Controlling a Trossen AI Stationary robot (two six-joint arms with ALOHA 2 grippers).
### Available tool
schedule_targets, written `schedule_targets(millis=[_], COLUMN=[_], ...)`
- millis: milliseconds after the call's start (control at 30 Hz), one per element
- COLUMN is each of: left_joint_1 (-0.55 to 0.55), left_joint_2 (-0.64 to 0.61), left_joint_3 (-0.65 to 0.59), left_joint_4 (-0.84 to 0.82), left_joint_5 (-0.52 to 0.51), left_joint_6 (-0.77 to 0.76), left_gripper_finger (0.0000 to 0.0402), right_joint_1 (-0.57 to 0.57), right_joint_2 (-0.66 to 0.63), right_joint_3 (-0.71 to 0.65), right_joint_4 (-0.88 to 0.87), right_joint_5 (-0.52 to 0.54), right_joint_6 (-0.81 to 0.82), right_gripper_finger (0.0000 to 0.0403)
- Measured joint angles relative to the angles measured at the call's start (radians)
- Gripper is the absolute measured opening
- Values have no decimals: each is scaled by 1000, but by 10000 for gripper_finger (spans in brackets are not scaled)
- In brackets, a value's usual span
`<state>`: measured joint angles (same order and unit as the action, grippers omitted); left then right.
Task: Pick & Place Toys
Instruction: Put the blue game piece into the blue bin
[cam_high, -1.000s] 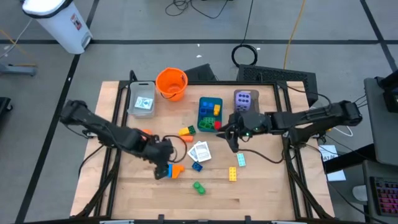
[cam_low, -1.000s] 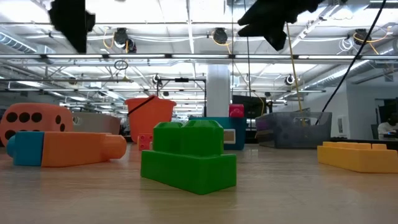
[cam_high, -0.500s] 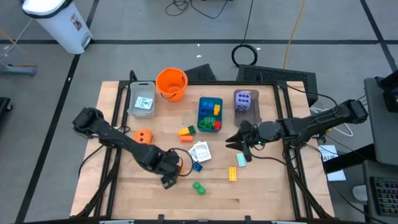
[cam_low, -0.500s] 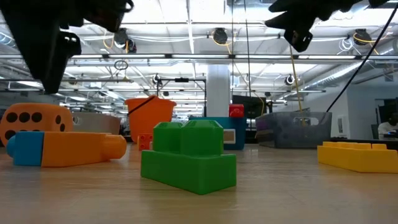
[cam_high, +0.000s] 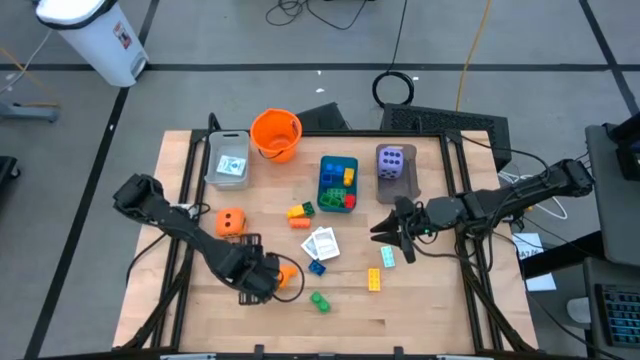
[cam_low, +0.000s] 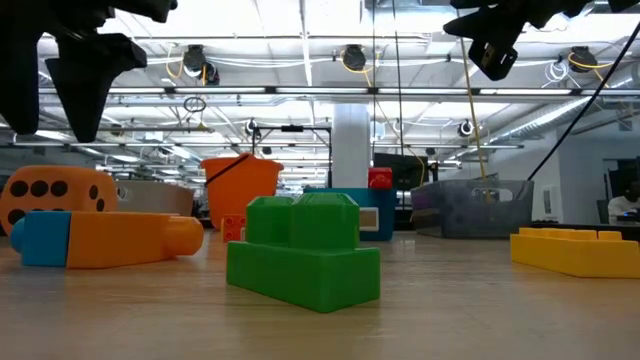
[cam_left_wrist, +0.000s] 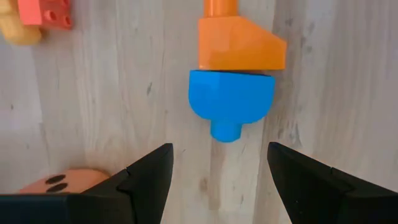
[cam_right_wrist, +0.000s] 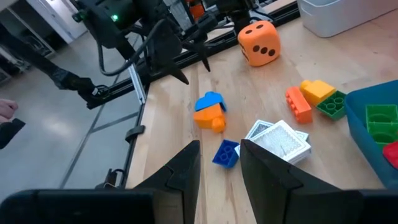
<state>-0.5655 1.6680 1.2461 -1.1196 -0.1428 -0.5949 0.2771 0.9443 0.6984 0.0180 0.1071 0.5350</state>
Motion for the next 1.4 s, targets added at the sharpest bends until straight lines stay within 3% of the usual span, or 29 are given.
schedule_targets(millis=[433,633,1400], left_joint_1=[2,2,55], left_joint_2=[0,0,0], left_joint_3=[-94,-160,-301], left_joint_4=[99,224,390], left_joint_5=[20,61,64], left_joint_6=[-20,-21,-38], left_gripper_finger=[271,271,271], right_joint_1=[0,0,-1], right_joint_2=[0,0,0], right_joint_3=[-1,-1,-1], right_joint_4=[0,0,0], right_joint_5=[1,23,80], right_joint_6=[-22,-23,-12], right_gripper_finger=[105,105,105])
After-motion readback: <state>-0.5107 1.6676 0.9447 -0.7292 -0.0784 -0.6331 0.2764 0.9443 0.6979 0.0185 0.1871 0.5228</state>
